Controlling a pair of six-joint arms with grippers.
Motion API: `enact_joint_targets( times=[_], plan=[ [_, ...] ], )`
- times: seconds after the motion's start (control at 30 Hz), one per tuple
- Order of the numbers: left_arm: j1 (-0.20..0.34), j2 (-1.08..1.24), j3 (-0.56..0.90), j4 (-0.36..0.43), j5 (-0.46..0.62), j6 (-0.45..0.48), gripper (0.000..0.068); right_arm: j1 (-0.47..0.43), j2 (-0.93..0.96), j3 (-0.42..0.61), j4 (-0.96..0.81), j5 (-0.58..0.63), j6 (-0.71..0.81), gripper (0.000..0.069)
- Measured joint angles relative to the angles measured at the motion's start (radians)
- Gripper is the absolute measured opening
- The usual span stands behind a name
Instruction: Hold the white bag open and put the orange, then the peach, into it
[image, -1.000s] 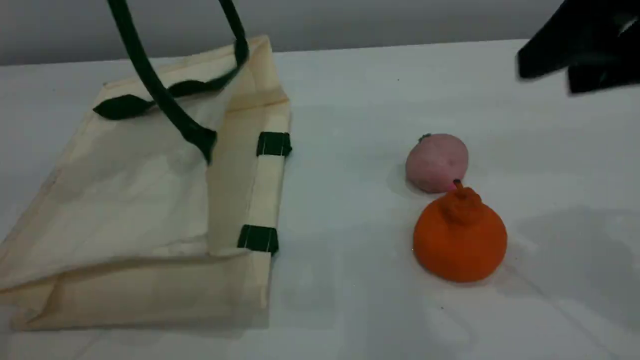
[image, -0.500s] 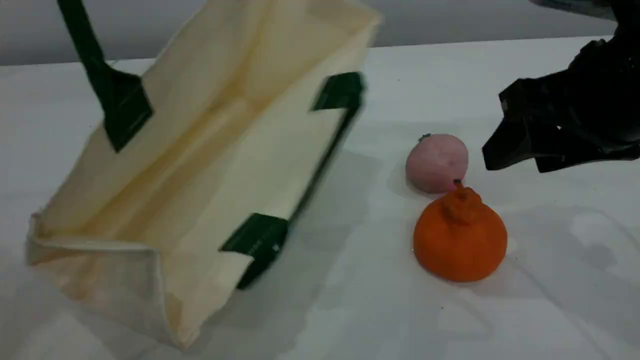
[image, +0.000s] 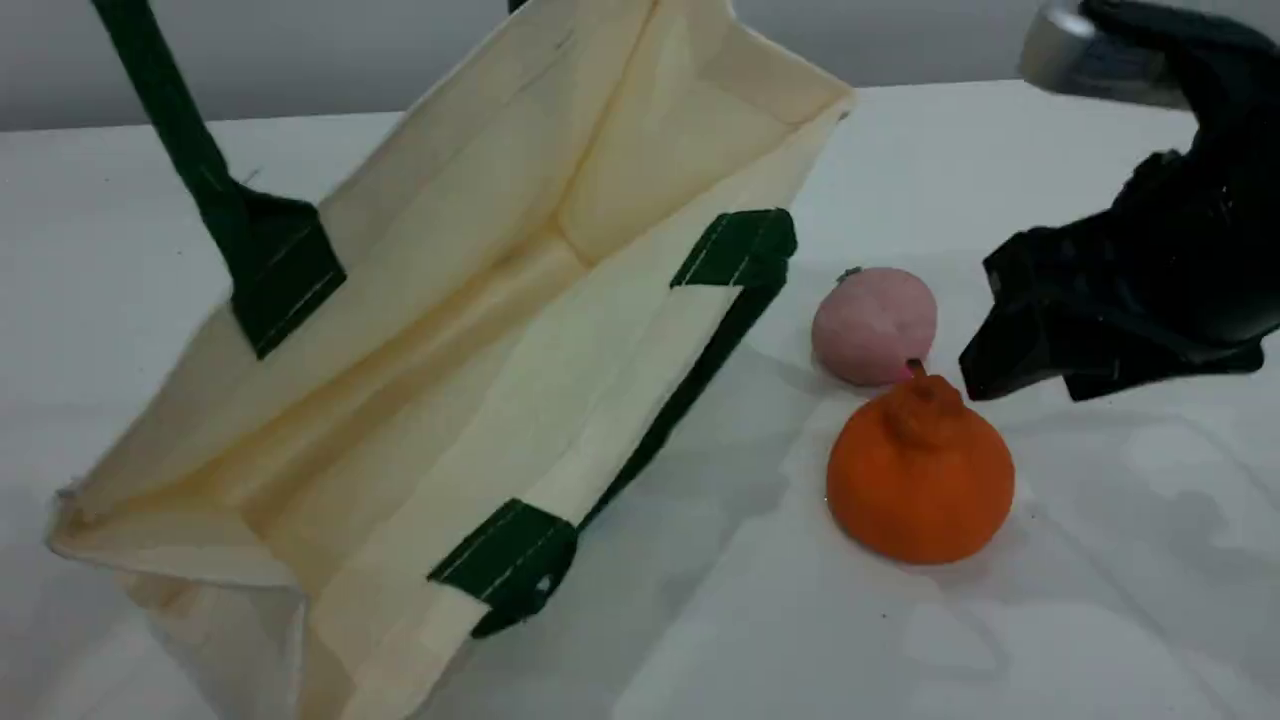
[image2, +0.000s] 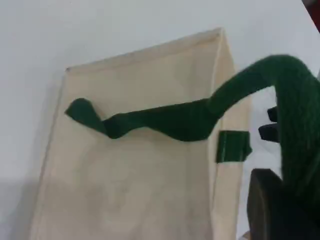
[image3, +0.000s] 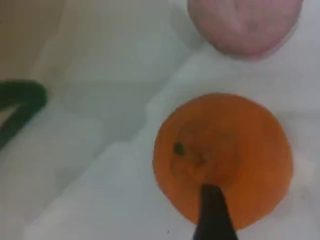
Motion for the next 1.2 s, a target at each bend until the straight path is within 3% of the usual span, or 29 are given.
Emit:
enact_joint_targets(
  times=[0.3, 0.67, 0.8, 0.9, 1.07, 1.2],
  plan=[
    [0.0, 0.0, 0.0, 0.014, -0.002, -0.002, 0.0064, 0.0, 0.054, -0.058, 0.238, 0.078, -0.239, 0.0425],
    [0.0, 0.001, 0.0, 0.02, -0.002, -0.003, 0.0064, 0.0, 0.224, -0.103, 0.337, 0.082, -0.324, 0.0425],
    [0.0, 0.001, 0.0, 0.019, -0.002, -0.003, 0.0064, 0.0, 0.284, -0.122, 0.362, 0.144, -0.376, 0.0417],
    [0.0, 0.001, 0.0, 0.018, -0.001, -0.003, 0.0064, 0.0, 0.291, -0.122, 0.371, 0.187, -0.394, 0.0336],
    [0.0, 0.001, 0.0, 0.018, 0.002, -0.003, 0.0064, -0.001, 0.29, -0.122, 0.371, 0.215, -0.395, 0.0065],
    [0.0, 0.001, 0.0, 0.018, 0.003, -0.003, 0.0064, -0.003, 0.25, -0.119, 0.332, 0.256, -0.383, 0.0045]
  ],
)
